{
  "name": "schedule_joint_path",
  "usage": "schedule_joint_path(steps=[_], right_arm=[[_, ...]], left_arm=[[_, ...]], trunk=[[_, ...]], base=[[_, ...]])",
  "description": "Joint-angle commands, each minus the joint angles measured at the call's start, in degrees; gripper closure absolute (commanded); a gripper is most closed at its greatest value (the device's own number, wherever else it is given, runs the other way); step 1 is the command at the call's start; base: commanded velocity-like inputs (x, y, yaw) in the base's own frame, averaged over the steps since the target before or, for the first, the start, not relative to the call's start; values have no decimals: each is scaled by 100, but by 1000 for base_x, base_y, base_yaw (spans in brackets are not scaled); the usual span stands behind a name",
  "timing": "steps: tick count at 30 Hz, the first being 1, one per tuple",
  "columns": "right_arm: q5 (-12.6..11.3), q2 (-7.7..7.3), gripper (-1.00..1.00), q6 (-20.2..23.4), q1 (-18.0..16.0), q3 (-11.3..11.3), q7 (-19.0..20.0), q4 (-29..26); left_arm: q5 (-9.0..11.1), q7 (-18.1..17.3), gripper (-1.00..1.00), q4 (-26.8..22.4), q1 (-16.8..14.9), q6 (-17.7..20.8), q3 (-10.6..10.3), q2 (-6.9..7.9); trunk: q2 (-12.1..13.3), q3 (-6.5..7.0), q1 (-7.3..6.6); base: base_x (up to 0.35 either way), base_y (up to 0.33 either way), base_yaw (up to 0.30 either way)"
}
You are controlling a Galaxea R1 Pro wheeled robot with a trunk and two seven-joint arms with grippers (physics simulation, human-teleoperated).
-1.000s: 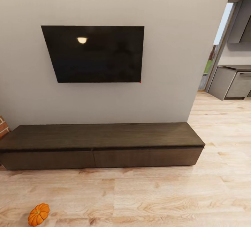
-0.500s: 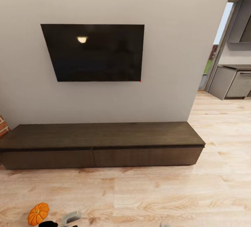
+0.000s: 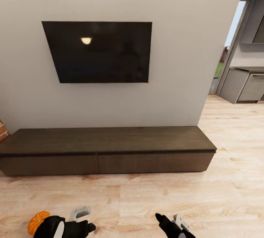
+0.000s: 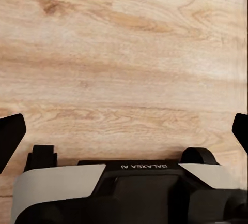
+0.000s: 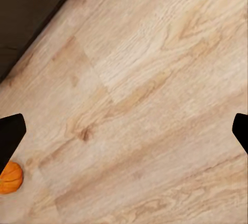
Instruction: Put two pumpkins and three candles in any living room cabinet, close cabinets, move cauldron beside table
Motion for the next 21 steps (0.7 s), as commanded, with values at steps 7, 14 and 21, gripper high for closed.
schedule_joint_path(steps=[7, 14, 21], right_arm=[[-878, -53, -100, -27, 0, 4, 91, -286], [-1003, -53, -100, -56, 1, 8, 517, -441], [-1032, -48, -100, -54, 2, 1, 569, -462]], left_arm=[[46, 4, -100, 0, 0, 27, -175, -320], [55, 5, -100, 0, 0, 35, -179, -337], [315, -8, -100, -10, 0, 79, -161, -323]], trunk=[[-282, -126, 154], [-563, -252, 308], [-844, -378, 462]], base=[[0, 0, 0], [0, 0, 0], [0, 0, 0]])
